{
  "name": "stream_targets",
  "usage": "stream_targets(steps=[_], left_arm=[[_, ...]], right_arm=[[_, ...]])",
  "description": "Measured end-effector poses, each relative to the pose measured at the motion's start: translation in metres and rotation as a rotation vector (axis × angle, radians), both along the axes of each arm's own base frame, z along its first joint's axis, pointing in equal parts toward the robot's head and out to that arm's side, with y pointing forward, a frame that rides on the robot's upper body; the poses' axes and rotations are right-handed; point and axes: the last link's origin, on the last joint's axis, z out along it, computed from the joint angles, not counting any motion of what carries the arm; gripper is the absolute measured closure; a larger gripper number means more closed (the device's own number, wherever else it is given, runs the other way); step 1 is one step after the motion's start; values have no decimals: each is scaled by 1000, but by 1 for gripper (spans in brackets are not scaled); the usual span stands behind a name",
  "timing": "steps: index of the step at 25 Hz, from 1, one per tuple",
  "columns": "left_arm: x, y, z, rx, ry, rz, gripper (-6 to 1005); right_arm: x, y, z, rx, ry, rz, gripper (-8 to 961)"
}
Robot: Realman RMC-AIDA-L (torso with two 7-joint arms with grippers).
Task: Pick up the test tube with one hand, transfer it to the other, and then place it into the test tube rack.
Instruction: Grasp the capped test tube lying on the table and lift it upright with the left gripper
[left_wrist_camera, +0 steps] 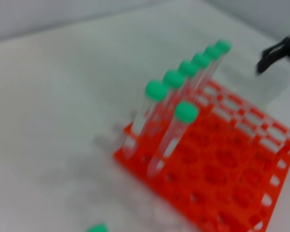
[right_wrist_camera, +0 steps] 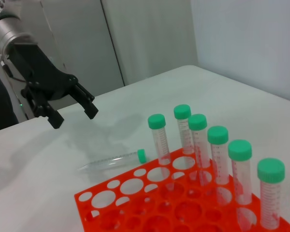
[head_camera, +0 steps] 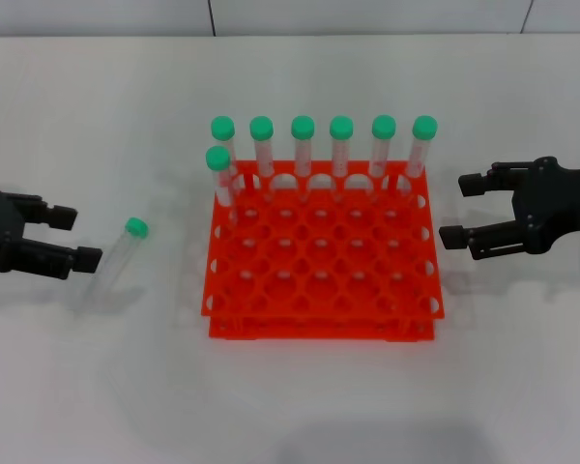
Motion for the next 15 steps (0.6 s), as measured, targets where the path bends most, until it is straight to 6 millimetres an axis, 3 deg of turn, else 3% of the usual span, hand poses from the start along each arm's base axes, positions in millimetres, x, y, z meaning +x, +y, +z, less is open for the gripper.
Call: stream_targets(steps=[5, 15], left_arm=[[2, 11, 1, -72, 151, 84, 137], [-3, 15, -13, -114, 265, 146, 138]], right_arm=[[-1, 0, 0, 0, 7, 0, 109], [-3, -1, -2, -3, 21, 1, 110]])
